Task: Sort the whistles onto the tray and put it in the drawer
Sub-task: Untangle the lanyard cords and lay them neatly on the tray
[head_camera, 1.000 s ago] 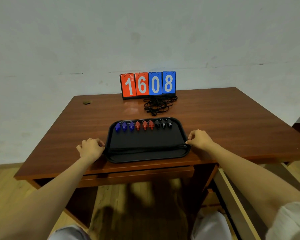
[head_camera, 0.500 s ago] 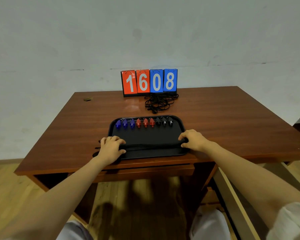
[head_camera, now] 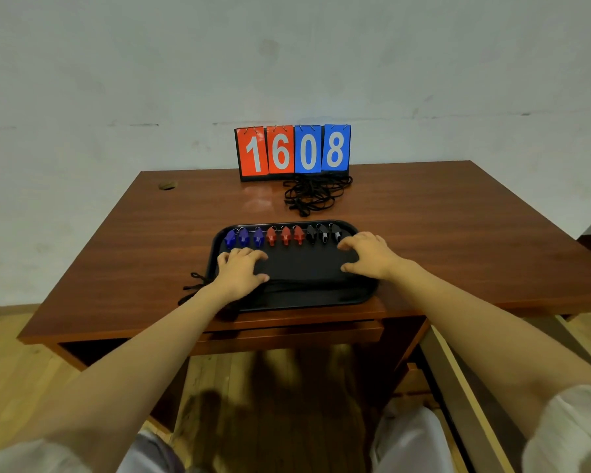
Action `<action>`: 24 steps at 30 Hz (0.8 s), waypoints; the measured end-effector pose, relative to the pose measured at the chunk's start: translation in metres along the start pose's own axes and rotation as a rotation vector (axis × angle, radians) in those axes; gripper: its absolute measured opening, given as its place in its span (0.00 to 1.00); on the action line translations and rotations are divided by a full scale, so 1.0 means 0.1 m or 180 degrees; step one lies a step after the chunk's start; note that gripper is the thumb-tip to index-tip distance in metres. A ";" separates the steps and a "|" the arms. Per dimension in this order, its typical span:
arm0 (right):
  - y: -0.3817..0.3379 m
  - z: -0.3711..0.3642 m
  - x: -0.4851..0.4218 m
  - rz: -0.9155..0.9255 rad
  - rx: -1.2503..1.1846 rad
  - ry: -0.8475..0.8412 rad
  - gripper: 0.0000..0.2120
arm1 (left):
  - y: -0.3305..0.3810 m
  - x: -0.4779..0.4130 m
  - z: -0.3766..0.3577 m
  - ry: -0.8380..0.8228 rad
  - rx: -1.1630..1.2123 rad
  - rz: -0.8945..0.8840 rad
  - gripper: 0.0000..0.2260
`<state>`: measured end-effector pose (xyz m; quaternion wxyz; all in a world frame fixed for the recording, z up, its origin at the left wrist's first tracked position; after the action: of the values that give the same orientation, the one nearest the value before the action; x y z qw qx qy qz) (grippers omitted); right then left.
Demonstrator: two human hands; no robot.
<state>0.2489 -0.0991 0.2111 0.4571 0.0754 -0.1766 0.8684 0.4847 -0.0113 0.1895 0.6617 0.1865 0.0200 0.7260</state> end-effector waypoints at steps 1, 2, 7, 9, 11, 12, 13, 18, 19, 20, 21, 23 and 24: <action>-0.03 0.09 -0.06 0.0022 -0.0028 0.0118 0.25 | 0.07 -0.08 0.06 0.0035 0.0030 -0.0044 0.20; -0.05 0.19 -0.14 0.0029 -0.0065 0.0240 0.25 | 0.14 -0.16 0.13 0.0089 0.0053 -0.0079 0.19; -0.07 0.66 -0.59 -0.0099 -0.0158 0.0583 0.22 | 0.37 -0.65 0.59 0.0464 0.0046 -0.0110 0.15; -0.07 0.79 -0.83 -0.0122 -0.0184 0.0622 0.20 | 0.37 -0.90 0.71 0.0463 0.0048 -0.0124 0.14; -0.07 0.87 -1.09 -0.0104 -0.0244 0.0628 0.18 | 0.32 -1.16 0.79 0.0394 0.0056 -0.0087 0.13; -0.07 0.87 -1.23 -0.0088 -0.0277 0.0586 0.17 | 0.29 -1.30 0.82 0.0338 0.0053 -0.0052 0.13; -0.08 0.86 -1.36 -0.0062 -0.0297 0.0527 0.16 | 0.26 -1.44 0.83 0.0277 0.0047 -0.0020 0.13; -0.16 0.65 -1.96 -0.0068 -0.0483 0.0268 0.13 | 0.17 -2.06 0.72 0.0001 0.0020 -0.0005 0.14; -0.15 0.59 -2.05 -0.0121 -0.0486 0.0252 0.14 | 0.16 -2.16 0.69 -0.0024 -0.0004 -0.0027 0.14; -0.14 0.53 -2.14 -0.0195 -0.0495 0.0216 0.15 | 0.17 -2.25 0.65 -0.0043 -0.0013 -0.0060 0.16; -0.11 0.46 -2.22 -0.0271 -0.0518 0.0159 0.16 | 0.17 -2.33 0.61 -0.0064 0.0002 -0.0100 0.17; -0.05 0.35 -2.35 -0.0393 -0.0556 0.0091 0.15 | 0.18 -2.46 0.53 -0.0123 0.0023 -0.0167 0.19; -0.02 0.32 -2.40 -0.0423 -0.0546 0.0117 0.13 | 0.18 -2.51 0.47 -0.0176 -0.0013 -0.0192 0.19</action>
<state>0.3864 -0.2940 0.1709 0.5216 0.0316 -0.2365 0.8191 0.4954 -0.2667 0.1770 0.6840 0.2045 0.0058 0.7002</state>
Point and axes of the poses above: each hand's wrist, its own x-axis away from the middle knuckle, its own z-axis out of the back of the hand, y = z × x, the point moved 7 cm from there along -x, towards the middle knuckle, and after that the axes turned 12 degrees about -y, right-handed, at the moved point
